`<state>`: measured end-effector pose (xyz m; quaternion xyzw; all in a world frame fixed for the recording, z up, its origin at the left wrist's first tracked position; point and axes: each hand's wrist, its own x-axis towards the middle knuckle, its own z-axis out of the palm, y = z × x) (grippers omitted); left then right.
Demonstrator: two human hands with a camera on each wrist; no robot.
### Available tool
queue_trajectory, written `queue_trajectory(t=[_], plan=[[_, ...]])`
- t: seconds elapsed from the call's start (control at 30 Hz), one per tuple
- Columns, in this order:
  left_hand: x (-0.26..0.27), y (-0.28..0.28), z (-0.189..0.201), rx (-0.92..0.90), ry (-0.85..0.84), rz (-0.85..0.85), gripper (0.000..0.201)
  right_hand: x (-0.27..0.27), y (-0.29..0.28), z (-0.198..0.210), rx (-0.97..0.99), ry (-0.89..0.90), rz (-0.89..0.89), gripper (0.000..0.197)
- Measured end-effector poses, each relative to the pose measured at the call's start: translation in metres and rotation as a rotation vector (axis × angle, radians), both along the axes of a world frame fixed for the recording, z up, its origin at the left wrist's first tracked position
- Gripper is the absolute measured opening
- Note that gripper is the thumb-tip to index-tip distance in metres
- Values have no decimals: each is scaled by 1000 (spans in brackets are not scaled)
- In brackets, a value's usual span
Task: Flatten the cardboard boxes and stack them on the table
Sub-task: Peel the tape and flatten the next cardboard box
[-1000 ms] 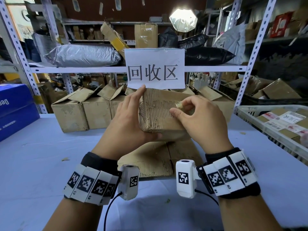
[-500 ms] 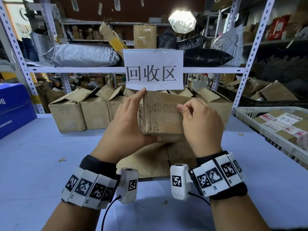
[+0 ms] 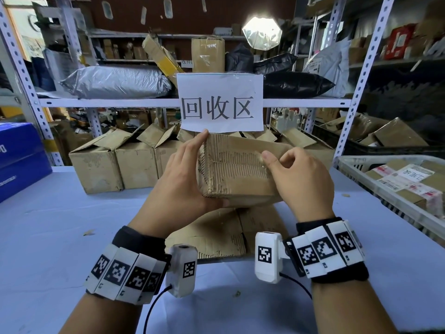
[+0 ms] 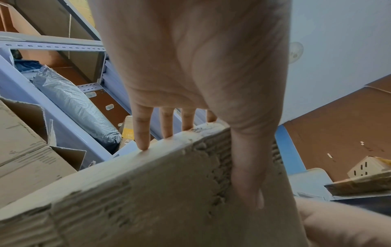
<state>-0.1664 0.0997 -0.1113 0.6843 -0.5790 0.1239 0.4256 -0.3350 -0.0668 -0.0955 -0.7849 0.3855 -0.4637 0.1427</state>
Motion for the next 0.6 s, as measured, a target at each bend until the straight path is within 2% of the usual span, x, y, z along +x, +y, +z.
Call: queue_trajectory(t=[0.13,0.2,0.3,0.43,0.53,0.6], plan=[[-1,-1,0,-2,-13,-15,126,4,1,-4,-145,-170,120,17],[0,-2,-1,-1,-17,-16,126,9,4,-8,-186,-216,134,13],[2,0,-1,7,-14,-13,128,11,2,-12,-147,-232,159,10],[2,1,0,13,-13,-21,128,10,0,-16,-129,-210,182,23],[1,-1,-2,2,-30,-31,125,8,1,-14,-97,-226,171,52],[1,-3,-3,-8,-39,-40,125,7,2,-10,-88,-188,137,60]])
